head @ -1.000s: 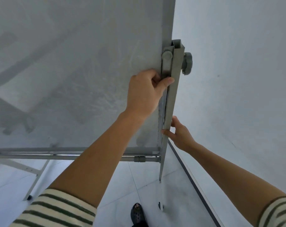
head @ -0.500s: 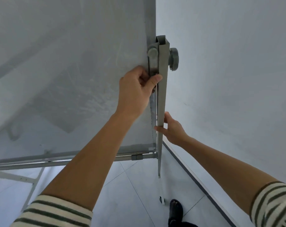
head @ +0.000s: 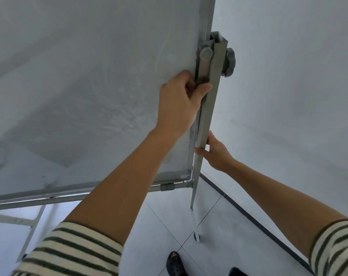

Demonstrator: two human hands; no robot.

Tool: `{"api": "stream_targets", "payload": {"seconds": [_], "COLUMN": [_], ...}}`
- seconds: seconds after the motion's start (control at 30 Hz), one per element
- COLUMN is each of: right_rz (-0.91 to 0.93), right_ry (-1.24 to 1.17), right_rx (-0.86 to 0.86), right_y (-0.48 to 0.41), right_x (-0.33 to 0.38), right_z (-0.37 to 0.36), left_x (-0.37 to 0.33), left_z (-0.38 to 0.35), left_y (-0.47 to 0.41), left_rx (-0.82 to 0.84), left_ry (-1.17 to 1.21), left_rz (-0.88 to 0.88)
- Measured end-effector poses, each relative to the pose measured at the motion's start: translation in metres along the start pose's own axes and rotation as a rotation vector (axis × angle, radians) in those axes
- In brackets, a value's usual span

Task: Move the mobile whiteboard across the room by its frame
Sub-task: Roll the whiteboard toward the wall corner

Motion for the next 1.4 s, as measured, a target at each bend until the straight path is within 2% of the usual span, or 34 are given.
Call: {"api": "stream_targets", "payload": {"seconds": [0.43,0.67,0.87,1.13,1.4], "right_rz": [0.073,0.024,-0.056,-0.132,-0.109], "right_ry": [0.012,-0.025,-0.088,-0.148,-0.191], "right_rx": [-0.009,0.001,-0.060,-0.085,-0.111], "right_y": [0.159,0.241,0.319,0.428,0.536], "right_x": [-0.110,-0.157,-0.191,-0.242,-0.302], "right_z": [0.072,0.096,0.108,0.135,0.158], "left_x": [-0.129,-0.187,-0.227,-0.291,-0.360], "left_z": [-0.096,-0.127,-0.147,-0.188,-0.227], "left_y": [0.149,0.216,0.276,0.361,0.455], "left_rx": [-0.093,0.005,0.096,0.145,0.165], "left_ry": [0.068,0.130,0.195,0.203,0.245], "left_rz": [0.048,0.104,0.056,-0.023,0.001]}}
Point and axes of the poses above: each hand's wrist, its own y-axis away from the middle knuckle, its own z-axis out of the back of the hand, x = y × z, the point moved 1 cm from there along -y, towards the middle knuckle, and after that the axes turned 8 degrees about -z, right-handed, at the moved point
